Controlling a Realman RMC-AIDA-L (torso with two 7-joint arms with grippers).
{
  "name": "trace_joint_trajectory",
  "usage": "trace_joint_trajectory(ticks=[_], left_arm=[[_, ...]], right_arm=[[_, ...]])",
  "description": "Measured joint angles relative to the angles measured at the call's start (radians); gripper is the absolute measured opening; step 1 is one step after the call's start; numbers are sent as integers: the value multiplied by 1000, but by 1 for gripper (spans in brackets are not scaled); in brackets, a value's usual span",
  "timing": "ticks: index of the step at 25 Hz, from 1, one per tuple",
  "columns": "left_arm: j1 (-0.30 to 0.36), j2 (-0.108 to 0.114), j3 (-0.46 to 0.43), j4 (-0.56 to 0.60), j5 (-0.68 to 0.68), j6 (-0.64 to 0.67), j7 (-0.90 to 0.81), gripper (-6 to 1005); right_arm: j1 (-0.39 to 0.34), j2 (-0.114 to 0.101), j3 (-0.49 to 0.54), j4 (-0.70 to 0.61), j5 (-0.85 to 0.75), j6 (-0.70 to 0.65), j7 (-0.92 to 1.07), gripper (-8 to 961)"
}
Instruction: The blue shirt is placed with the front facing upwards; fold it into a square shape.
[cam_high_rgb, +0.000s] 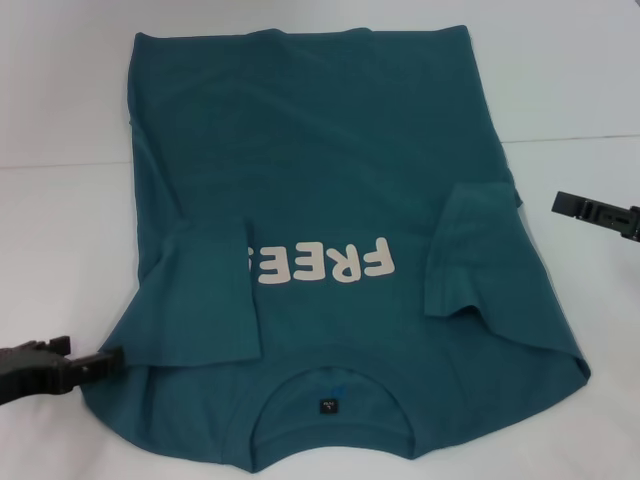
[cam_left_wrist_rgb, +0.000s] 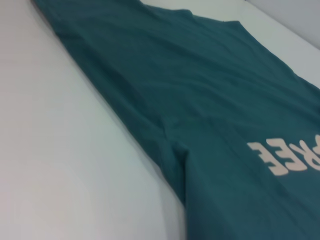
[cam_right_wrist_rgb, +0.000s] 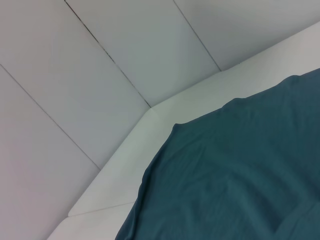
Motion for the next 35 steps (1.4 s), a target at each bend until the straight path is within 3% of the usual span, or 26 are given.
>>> trace_joint_trajectory(ticks=[14,28,35], left_arm=[[-20,4,7,-45,50,-22,3,778],[-27,6,7,-13,66,79,-13,764],[-30,6,7,-13,67,73,-20,501]], right_arm=[[3,-1,-5,15,1,0,7,668],[9,-10,-8,47,1,7,8,668],[9,-10,-2,55,1,8,13,668]])
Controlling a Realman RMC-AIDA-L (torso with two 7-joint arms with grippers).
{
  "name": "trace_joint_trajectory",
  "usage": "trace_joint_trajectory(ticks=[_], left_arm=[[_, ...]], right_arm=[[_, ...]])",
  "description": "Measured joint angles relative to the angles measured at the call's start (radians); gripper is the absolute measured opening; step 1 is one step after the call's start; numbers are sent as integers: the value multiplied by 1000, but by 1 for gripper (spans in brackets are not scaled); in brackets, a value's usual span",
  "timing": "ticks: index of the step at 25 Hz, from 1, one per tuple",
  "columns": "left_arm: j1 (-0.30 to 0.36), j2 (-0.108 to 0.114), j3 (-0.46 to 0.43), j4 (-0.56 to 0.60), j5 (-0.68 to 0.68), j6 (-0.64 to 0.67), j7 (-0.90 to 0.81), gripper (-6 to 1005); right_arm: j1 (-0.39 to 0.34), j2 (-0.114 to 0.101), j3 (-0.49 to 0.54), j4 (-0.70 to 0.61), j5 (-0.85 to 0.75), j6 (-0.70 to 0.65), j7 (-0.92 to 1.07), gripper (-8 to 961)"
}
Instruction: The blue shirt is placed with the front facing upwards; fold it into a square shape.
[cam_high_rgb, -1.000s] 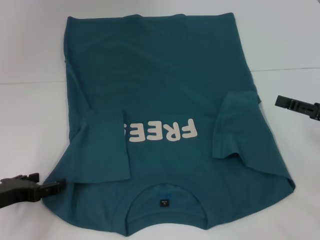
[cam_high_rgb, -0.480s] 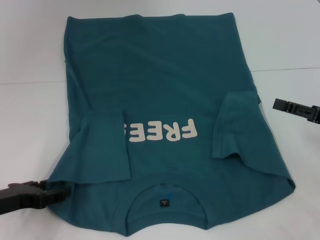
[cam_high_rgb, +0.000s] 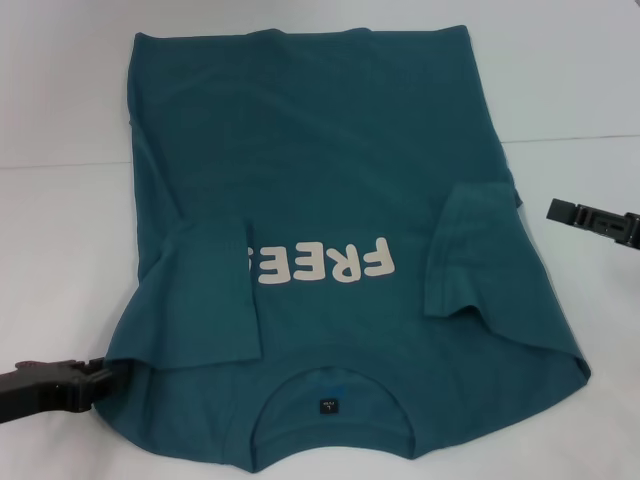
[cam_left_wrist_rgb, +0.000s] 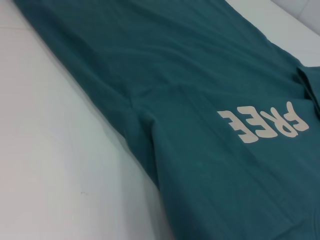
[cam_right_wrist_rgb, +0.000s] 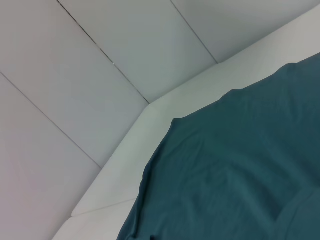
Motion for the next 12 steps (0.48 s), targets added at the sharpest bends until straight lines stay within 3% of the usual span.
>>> trace_joint_trajectory(ticks=[7,12], left_arm=[[-1,1,-1,-4,1,3,-28,316],[-2,0,-2,-9,1,6,-47,95]], right_arm=[[-4,-15,2,-4,1,-19,46,669],[-8,-24,2,-6,6,-27,73,669]])
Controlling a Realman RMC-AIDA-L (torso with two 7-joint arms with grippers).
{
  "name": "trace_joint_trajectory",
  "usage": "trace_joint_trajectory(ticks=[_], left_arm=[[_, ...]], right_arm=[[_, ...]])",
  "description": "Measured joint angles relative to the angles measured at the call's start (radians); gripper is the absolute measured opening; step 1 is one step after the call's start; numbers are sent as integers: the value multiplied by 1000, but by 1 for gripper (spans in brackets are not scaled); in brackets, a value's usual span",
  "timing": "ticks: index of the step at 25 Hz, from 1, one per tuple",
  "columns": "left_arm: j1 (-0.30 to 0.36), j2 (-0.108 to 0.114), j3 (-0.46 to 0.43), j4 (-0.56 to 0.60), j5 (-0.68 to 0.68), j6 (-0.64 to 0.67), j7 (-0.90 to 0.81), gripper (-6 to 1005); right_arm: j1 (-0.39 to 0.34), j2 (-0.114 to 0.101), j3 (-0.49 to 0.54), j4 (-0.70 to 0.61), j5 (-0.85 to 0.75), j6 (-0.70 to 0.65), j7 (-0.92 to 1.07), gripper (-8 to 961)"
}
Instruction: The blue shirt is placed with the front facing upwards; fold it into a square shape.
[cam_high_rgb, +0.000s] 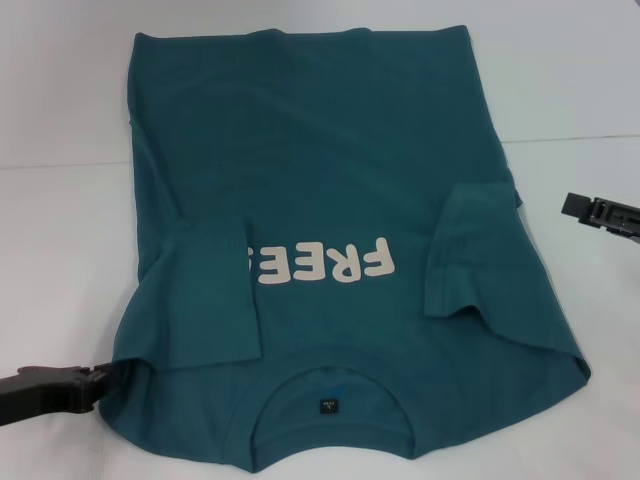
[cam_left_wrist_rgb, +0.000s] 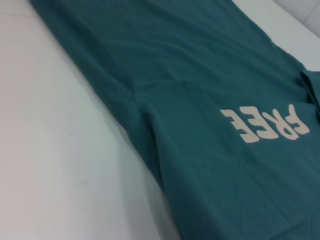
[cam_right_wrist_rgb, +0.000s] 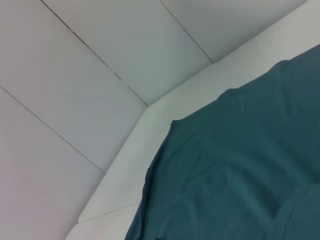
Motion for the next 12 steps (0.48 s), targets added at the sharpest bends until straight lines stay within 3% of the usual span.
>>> trace_joint_trajectory(ticks=[6,12], left_arm=[[-2,0,0,7,0,26,-16,45],[-6,2,-6,35,2,66,-35,47]], right_arm=[[3,-19,-1,-6,-4,-42,41,669],[-3,-68,-9,-7,-5,-118,92,669]])
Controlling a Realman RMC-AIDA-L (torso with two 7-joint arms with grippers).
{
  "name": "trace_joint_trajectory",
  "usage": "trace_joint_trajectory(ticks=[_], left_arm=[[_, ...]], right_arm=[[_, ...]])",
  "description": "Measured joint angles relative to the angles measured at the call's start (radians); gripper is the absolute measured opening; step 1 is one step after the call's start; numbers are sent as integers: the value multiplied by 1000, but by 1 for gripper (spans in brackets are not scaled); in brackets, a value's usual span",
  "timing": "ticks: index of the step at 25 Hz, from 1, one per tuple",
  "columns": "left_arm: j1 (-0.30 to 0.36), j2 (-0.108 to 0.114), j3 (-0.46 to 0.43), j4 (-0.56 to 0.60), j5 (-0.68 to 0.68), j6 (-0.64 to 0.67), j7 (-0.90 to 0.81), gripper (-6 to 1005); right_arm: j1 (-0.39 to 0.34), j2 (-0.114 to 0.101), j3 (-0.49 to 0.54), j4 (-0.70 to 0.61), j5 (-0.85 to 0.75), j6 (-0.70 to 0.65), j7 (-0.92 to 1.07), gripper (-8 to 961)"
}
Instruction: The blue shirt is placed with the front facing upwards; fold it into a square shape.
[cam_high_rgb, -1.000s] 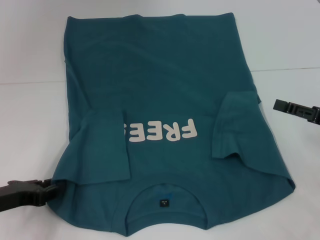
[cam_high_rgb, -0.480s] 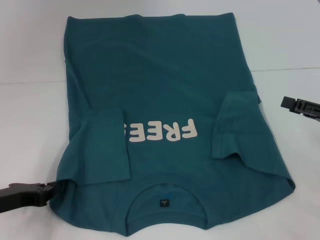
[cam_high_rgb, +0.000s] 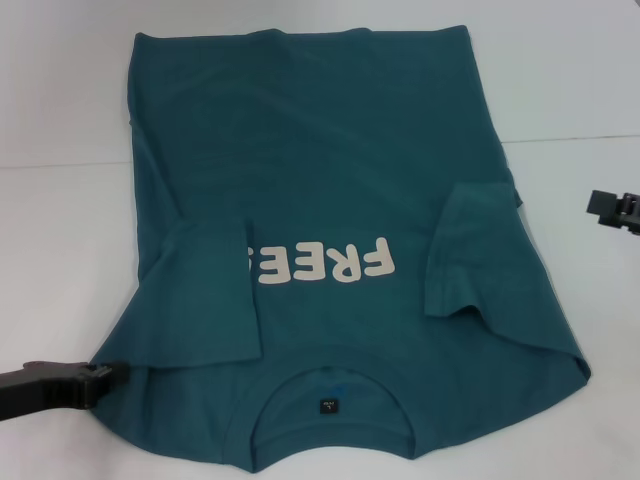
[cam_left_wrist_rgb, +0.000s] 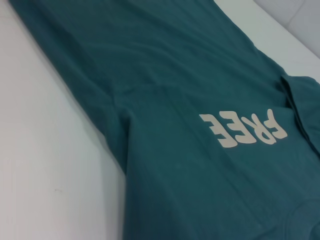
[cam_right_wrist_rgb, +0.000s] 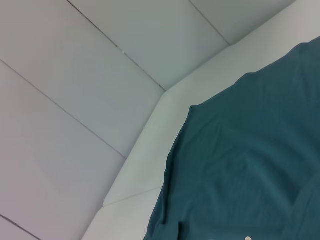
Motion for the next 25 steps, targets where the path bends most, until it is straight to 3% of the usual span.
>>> trace_joint_trajectory(ticks=[6,9,18,25], left_arm=[[-11,2,-6,-3,21,1,-1,48],[-5,1,-11,7,26,-27,9,49],[-9,-2,-110,-10,-12,-127,87,51],[-53,7,-146,-91,-11,-147,42,270]], right_arm=[[-6,-40,1,0,-5,-37,65,669],[-7,-48,4,0,-25,-47,73,669],[-9,-31,9,1,-37,-43,62,673],[-11,-31,16,1,-37,-41,58,672]])
